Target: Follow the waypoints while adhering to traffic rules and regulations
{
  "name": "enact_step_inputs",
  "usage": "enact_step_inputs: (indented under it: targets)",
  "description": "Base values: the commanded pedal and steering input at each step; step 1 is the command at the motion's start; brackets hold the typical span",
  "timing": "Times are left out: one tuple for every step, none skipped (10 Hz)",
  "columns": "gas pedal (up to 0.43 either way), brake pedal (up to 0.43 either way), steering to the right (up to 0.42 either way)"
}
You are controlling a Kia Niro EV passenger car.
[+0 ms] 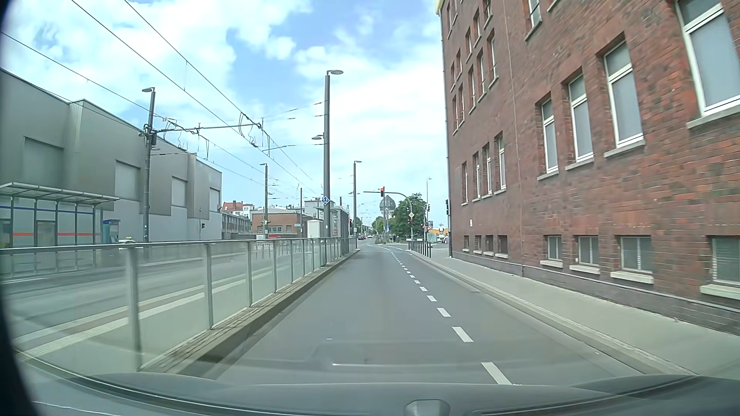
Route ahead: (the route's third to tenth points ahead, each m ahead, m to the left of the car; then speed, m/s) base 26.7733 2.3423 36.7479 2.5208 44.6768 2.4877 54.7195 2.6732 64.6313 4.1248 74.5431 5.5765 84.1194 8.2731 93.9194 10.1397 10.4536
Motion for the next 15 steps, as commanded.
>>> enact_step_inputs:
  targets:
    - [0.000,0.195,-0.027]
    - [0.000,0.201,-0.023]
    - [0.000,0.213,-0.021]
    - [0.000,0.220,-0.019]
    - [0.000,0.220,-0.017]
    - [0.000,0.220,-0.013]
    - [0.000,0.220,-0.007]
    - [0.000,0.226,-0.003]
    - [0.000,0.226,-0.003]
    - [0.000,0.232,-0.002]
    - [0.000,0.238,-0.001]
    - [0.000,0.250,-0.001]
    - [0.000,0.256,-0.001]
    - [0.000,0.262,-0.001]
    - [0.000,0.268,-0.001]
